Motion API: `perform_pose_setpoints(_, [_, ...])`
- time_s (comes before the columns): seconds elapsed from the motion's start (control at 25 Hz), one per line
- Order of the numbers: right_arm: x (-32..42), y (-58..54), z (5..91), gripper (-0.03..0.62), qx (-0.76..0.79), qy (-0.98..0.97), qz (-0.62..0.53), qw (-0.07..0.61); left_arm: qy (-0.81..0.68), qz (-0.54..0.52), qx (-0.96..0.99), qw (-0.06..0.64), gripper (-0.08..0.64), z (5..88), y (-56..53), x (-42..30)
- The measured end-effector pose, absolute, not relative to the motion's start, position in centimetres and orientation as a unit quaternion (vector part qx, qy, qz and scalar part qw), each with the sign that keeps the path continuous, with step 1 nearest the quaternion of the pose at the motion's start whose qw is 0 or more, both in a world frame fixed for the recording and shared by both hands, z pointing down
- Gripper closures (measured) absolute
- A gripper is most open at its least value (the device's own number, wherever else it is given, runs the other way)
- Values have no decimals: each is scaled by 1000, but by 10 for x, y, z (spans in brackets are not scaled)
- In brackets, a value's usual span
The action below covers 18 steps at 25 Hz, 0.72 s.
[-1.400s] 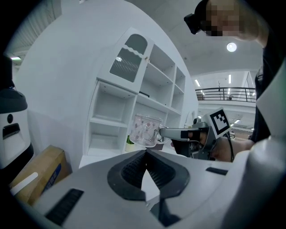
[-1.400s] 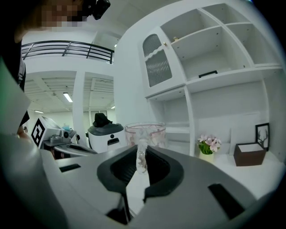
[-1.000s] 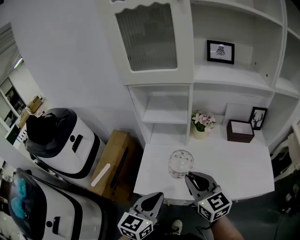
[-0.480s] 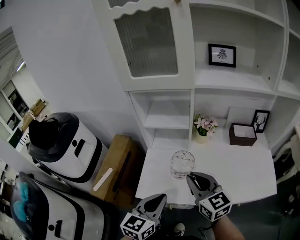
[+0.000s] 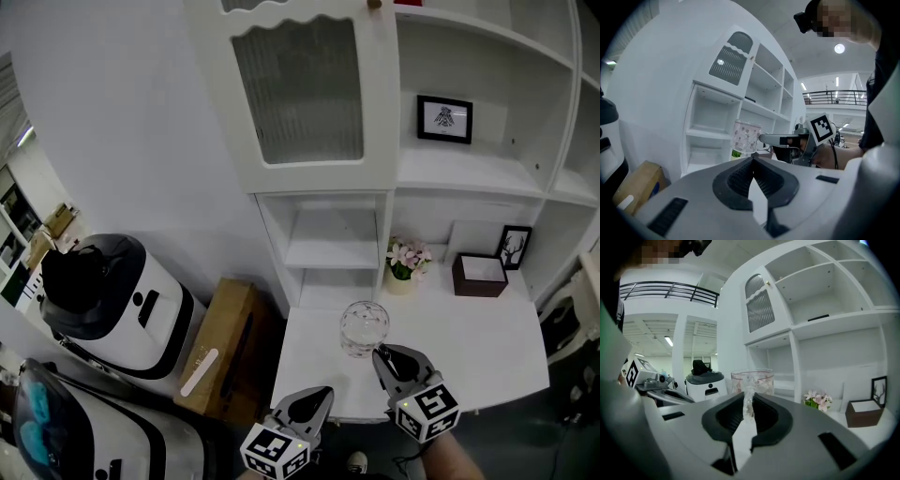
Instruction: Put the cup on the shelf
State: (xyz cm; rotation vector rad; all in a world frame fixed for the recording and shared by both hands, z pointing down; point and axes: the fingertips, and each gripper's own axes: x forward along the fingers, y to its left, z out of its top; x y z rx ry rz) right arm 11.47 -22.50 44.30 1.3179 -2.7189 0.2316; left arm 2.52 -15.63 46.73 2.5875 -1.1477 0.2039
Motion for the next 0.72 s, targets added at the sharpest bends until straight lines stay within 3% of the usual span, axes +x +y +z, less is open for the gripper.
perform_pose_setpoints(0.72, [75, -300, 442, 560, 479, -872, 78, 63, -376, 57, 912, 152, 555, 466, -228, -28])
